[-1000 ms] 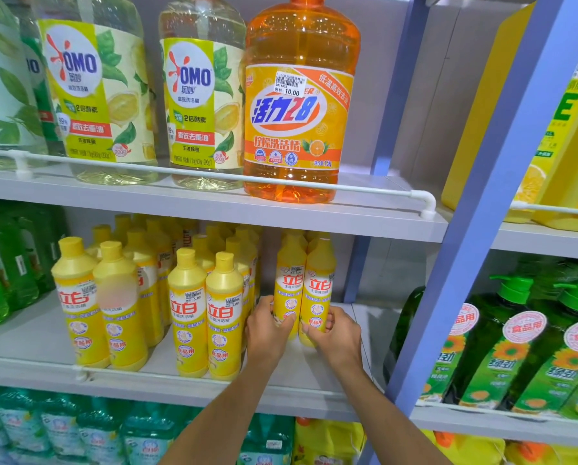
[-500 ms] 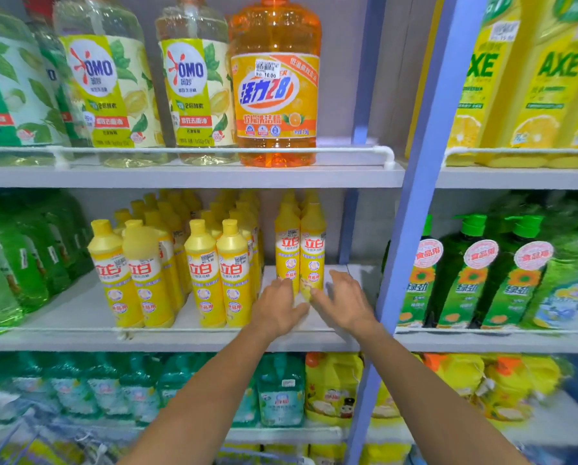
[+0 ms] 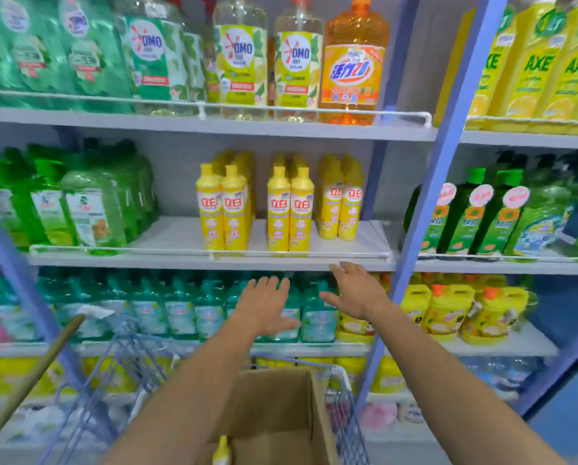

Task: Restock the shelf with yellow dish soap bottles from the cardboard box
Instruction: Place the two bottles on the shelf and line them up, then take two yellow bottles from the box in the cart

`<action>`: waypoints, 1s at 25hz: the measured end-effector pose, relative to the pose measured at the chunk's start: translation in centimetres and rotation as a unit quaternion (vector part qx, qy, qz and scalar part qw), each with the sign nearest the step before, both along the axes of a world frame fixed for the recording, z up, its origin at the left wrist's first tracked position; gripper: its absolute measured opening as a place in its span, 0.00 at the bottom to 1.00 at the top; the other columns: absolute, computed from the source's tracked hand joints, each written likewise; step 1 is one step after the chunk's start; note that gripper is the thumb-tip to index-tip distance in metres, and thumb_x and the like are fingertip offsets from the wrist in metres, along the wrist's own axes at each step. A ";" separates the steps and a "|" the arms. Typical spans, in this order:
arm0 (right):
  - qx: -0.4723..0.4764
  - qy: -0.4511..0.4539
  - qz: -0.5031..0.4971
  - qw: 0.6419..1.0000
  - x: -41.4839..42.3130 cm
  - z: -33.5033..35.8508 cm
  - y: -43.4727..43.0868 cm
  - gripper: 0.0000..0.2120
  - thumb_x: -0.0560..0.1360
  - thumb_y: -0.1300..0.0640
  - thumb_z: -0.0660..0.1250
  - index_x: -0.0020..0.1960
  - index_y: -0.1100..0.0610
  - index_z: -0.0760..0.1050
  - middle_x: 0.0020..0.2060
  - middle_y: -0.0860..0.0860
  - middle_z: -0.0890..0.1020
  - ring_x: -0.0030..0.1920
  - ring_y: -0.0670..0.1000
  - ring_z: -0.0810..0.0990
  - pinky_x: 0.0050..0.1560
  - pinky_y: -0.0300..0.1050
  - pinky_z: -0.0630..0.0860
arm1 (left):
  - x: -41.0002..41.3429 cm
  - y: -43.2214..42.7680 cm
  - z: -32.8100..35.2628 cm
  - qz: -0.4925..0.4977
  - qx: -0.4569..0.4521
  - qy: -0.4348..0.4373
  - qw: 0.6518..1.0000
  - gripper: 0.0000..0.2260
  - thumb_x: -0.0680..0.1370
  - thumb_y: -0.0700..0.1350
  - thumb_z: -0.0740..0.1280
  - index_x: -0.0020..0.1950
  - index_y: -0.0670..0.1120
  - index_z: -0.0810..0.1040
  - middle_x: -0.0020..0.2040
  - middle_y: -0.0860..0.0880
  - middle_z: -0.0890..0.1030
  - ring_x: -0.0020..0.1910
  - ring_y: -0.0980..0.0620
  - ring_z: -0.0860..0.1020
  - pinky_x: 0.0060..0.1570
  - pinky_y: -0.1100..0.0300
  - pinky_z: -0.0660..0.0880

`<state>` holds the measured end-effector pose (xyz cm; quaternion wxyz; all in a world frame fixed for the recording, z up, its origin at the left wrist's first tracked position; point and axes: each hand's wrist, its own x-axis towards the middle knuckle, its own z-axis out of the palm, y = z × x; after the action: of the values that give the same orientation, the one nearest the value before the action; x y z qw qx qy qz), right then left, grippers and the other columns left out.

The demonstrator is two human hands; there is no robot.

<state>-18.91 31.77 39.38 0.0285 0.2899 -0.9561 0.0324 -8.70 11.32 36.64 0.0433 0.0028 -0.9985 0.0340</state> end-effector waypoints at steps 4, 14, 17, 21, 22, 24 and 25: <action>0.018 -0.047 0.050 0.997 8.0 -4.2 -7.3 0.38 0.78 0.34 0.59 0.80 0.54 0.56 0.78 0.58 0.61 0.77 0.61 0.61 0.73 0.59 0.66 | 9.9 -5.9 -4.0 0.088 0.021 -0.071 0.993 0.43 0.74 0.71 0.62 0.78 0.44 0.58 0.72 0.40 0.68 0.72 0.39 0.67 0.70 0.42 0.65; 0.102 -0.224 0.094 0.965 17.0 -23.3 -14.7 0.33 0.79 0.38 0.62 0.77 0.54 0.61 0.74 0.57 0.66 0.73 0.62 0.65 0.69 0.58 0.69 | 21.4 -11.5 -22.9 0.222 0.163 -0.257 0.927 0.36 0.74 0.68 0.64 0.73 0.46 0.64 0.69 0.42 0.70 0.69 0.39 0.70 0.66 0.44 0.70; 0.119 -0.280 0.082 0.949 16.5 -29.2 -15.9 0.31 0.79 0.40 0.63 0.76 0.55 0.63 0.72 0.59 0.68 0.72 0.63 0.67 0.69 0.58 0.71 | 21.5 -12.2 -27.8 0.236 0.205 -0.295 0.903 0.35 0.75 0.65 0.66 0.73 0.46 0.64 0.68 0.41 0.71 0.68 0.38 0.70 0.64 0.45 0.72; 0.134 -0.353 0.063 0.924 15.1 -37.0 -18.3 0.30 0.78 0.40 0.63 0.74 0.56 0.67 0.73 0.61 0.68 0.72 0.65 0.68 0.68 0.58 0.72 | 19.0 -14.4 -34.9 0.263 0.240 -0.324 0.877 0.34 0.74 0.65 0.67 0.72 0.45 0.65 0.68 0.38 0.72 0.68 0.36 0.70 0.65 0.44 0.72; 0.141 -0.368 0.063 0.917 14.8 -39.3 -18.9 0.29 0.79 0.40 0.62 0.72 0.57 0.69 0.71 0.62 0.70 0.71 0.64 0.70 0.67 0.58 0.73 | 18.2 -14.9 -36.9 0.270 0.251 -0.326 0.870 0.35 0.74 0.65 0.68 0.71 0.44 0.65 0.68 0.38 0.72 0.67 0.35 0.71 0.64 0.44 0.72; 0.138 -0.383 0.059 0.911 14.0 -44.5 -20.3 0.30 0.79 0.37 0.58 0.70 0.59 0.71 0.67 0.63 0.74 0.68 0.64 0.74 0.66 0.57 0.73 | 16.2 -15.9 -41.4 0.276 0.268 -0.335 0.860 0.35 0.74 0.63 0.69 0.71 0.43 0.65 0.67 0.37 0.72 0.66 0.34 0.72 0.62 0.45 0.73; 0.131 -0.392 0.051 0.909 13.7 -47.5 -20.9 0.32 0.78 0.36 0.58 0.70 0.59 0.70 0.66 0.62 0.75 0.67 0.63 0.75 0.66 0.57 0.73 | 15.3 -16.5 -44.3 0.283 0.279 -0.335 0.854 0.35 0.75 0.62 0.70 0.72 0.42 0.65 0.67 0.36 0.72 0.66 0.34 0.72 0.62 0.45 0.73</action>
<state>-5.25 10.90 -8.14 -0.3881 0.3032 -0.8701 0.0196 6.65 -5.17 -7.66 -0.3083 0.2856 -0.8760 -0.2367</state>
